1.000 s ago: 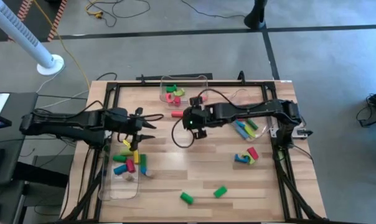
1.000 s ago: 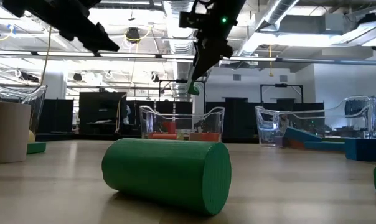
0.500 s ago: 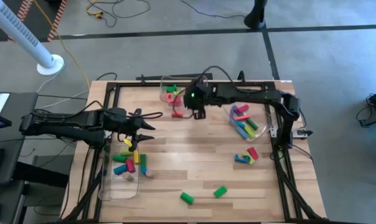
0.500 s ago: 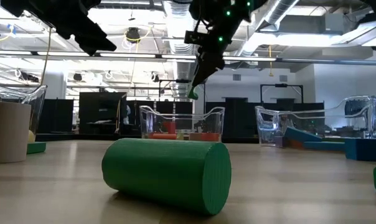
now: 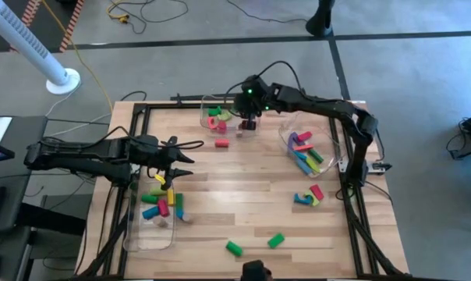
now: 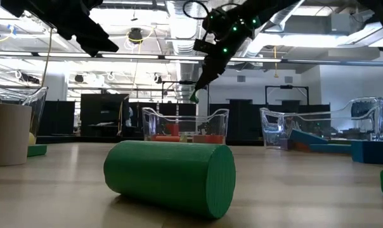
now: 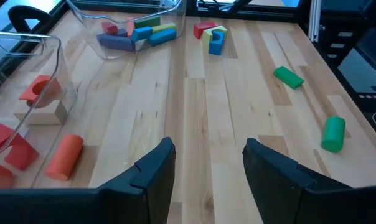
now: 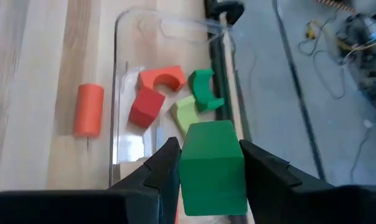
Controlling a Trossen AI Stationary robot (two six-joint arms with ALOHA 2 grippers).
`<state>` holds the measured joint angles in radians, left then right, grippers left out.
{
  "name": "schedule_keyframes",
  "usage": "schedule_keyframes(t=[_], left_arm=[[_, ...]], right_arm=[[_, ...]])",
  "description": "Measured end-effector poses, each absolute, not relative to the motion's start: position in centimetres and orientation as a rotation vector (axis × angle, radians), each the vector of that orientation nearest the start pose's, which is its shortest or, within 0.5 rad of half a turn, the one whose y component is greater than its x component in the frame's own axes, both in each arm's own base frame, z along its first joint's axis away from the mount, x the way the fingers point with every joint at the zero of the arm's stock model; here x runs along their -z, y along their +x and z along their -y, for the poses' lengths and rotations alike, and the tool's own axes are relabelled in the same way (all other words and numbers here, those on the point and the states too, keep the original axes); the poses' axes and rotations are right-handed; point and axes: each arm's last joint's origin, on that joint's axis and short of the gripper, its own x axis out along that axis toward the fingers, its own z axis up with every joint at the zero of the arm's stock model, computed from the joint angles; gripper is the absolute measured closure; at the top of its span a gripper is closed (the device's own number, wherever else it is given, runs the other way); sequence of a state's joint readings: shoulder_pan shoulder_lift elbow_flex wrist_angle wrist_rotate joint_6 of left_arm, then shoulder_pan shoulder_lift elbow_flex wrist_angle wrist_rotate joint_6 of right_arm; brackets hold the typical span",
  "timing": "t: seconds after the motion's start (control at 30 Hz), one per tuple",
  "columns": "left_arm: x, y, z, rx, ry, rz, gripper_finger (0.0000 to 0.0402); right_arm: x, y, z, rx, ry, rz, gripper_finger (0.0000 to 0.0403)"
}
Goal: Sort blocks by size
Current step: Put the green arch block into the middle transparent bin
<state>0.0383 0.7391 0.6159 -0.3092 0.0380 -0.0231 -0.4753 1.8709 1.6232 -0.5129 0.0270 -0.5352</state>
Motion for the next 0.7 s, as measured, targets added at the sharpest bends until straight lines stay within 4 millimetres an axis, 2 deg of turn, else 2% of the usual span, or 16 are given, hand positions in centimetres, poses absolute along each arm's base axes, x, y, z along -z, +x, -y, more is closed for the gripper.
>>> schedule_keyframes(t=[0.13, 0.3, 0.43, 0.5, 0.7], left_arm=[[-27.0, 16.3, -0.5, -0.005, -0.039, -0.432, 0.0221], [-27.0, 16.3, -0.5, -0.005, -0.039, -0.431, 0.0221], [-27.0, 16.3, -0.5, -0.004, -0.039, -0.439, 0.0221], [-26.9, 16.2, -0.5, -0.009, -0.039, -0.447, 0.0221], [-26.8, 16.2, -0.5, -0.019, -0.035, -0.455, 0.0221]], right_arm=[[-27.1, 37.1, 20.7, 0.287, -0.307, -0.845, 0.0234], [-24.0, 37.1, 22.7, 0.279, -0.238, -0.902, 0.0234], [-22.3, 37.6, 23.0, 0.257, -0.204, -0.922, 0.0234], [-22.2, 38.2, 22.9, 0.255, -0.217, -0.889, 0.0234], [-22.0, 38.3, 22.6, 0.244, -0.213, -0.896, 0.0221]])
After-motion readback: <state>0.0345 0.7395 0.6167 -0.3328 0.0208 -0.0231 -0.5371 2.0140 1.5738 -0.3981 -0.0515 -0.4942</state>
